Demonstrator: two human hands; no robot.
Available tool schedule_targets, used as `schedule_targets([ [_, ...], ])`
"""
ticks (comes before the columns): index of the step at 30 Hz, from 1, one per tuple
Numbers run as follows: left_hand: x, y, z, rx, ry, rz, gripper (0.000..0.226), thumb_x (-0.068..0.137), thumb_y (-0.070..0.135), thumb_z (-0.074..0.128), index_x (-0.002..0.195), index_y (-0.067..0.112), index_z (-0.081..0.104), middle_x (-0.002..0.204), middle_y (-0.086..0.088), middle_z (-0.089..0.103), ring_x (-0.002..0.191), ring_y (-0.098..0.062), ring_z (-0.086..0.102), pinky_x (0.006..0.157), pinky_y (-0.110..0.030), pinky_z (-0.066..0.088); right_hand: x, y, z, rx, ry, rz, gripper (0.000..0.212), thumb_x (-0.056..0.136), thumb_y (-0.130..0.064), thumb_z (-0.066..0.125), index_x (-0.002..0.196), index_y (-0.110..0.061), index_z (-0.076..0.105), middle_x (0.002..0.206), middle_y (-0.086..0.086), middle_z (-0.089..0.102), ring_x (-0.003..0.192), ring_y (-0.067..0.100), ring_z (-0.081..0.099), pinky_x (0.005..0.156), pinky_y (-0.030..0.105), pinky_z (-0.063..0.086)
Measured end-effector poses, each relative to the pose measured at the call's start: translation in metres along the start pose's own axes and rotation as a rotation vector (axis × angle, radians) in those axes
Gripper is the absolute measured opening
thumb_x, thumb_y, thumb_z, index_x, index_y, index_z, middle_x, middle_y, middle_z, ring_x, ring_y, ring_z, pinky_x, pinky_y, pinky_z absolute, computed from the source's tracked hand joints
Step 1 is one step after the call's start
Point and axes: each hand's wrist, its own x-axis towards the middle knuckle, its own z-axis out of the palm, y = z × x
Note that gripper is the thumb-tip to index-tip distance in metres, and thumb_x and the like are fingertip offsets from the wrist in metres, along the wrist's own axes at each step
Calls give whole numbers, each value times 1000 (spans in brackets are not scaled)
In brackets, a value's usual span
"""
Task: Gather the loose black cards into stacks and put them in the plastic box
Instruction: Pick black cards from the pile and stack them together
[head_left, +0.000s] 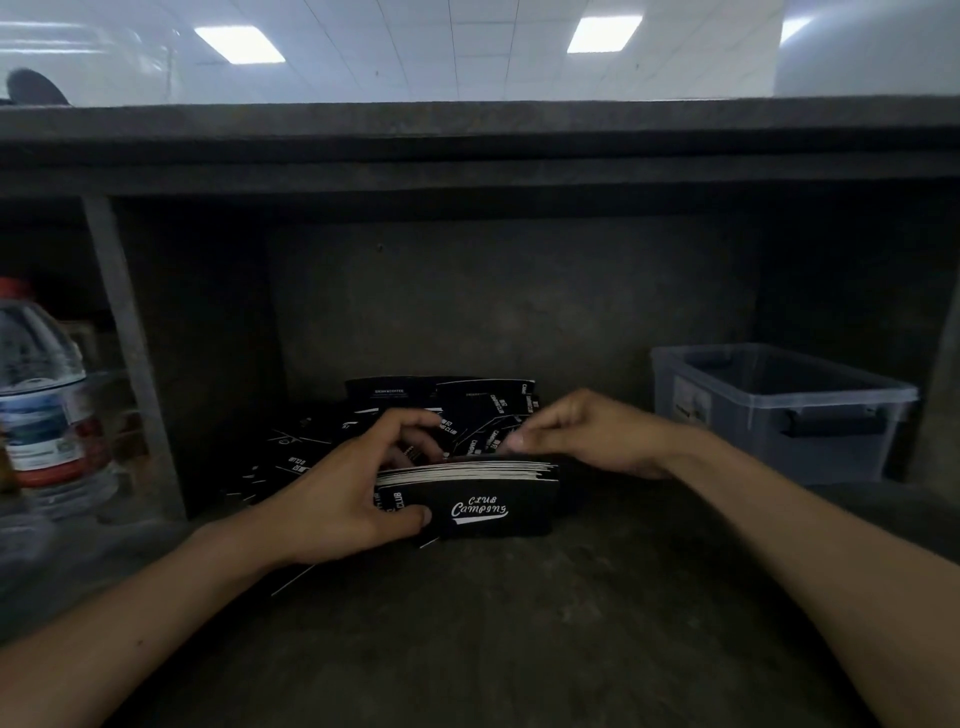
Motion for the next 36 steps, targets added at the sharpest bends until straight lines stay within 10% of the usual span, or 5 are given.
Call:
schedule_targets([
  [3,1,2,1,-33,-8,29,68,81,25,78,134,47,41,118,17,65,107,-8,68,92,-35,56,9,1,1,218,71,67,32,103,-38,46,114,-19,69,110,3,75,102,16,71,83,27,56],
  [6,1,2,0,-30,-10,33,54,83,18,77,123,45,52,113,13,69,101,-9,70,89,-35,57,10,12,-7,-58,333,66,31,102,-10,47,126,-23,62,134,6,63,117,16,62,99,34,50],
  [11,1,4,0,-12,-16,74,44,84,14,76,117,36,59,109,15,70,99,-8,69,85,-31,57,8,31,-1,-539,97,72,63,93,5,49,148,-26,44,159,-3,32,146,11,27,109,9,12],
  [19,1,1,1,-19,-24,74,39,85,16,76,115,36,61,110,11,70,100,-12,69,87,-38,58,8,27,-17,-722,321,129,23,89,-30,67,111,-26,72,105,-3,73,100,14,67,89,24,50],
  [36,2,0,1,-8,-10,54,39,82,19,78,109,38,58,103,12,69,92,-11,69,78,-34,59,9,28,-16,-355,395,385,48,72,-47,83,102,-11,72,88,3,74,70,11,66,63,21,52],
])
